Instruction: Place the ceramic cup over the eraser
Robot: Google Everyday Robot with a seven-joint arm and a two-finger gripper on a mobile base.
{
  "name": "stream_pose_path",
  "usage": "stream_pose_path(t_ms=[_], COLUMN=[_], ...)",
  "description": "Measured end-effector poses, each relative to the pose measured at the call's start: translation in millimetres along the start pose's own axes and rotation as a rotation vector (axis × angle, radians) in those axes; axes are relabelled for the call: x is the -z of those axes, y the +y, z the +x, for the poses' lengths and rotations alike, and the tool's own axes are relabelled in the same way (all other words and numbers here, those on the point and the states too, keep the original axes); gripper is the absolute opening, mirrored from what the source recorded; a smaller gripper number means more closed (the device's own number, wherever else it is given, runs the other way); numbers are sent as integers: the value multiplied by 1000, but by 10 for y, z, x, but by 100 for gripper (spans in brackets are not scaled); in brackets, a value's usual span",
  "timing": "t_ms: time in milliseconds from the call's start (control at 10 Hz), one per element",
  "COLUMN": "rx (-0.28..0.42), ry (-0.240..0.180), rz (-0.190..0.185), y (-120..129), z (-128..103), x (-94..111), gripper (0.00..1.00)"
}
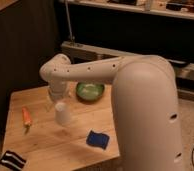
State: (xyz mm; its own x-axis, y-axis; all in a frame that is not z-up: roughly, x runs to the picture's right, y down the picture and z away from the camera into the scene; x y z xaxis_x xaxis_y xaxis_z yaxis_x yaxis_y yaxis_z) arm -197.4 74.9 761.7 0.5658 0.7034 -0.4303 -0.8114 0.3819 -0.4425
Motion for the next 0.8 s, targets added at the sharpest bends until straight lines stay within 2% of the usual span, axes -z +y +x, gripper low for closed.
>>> stream_pose_path(t_ms=[100, 300, 800], rx=[12, 12, -33], ry=[8, 22, 73], rz=[6, 2, 28], y=[66, 154, 65], z=[-39, -62, 32], x=[-139, -279, -691], gripper=[80, 80, 80])
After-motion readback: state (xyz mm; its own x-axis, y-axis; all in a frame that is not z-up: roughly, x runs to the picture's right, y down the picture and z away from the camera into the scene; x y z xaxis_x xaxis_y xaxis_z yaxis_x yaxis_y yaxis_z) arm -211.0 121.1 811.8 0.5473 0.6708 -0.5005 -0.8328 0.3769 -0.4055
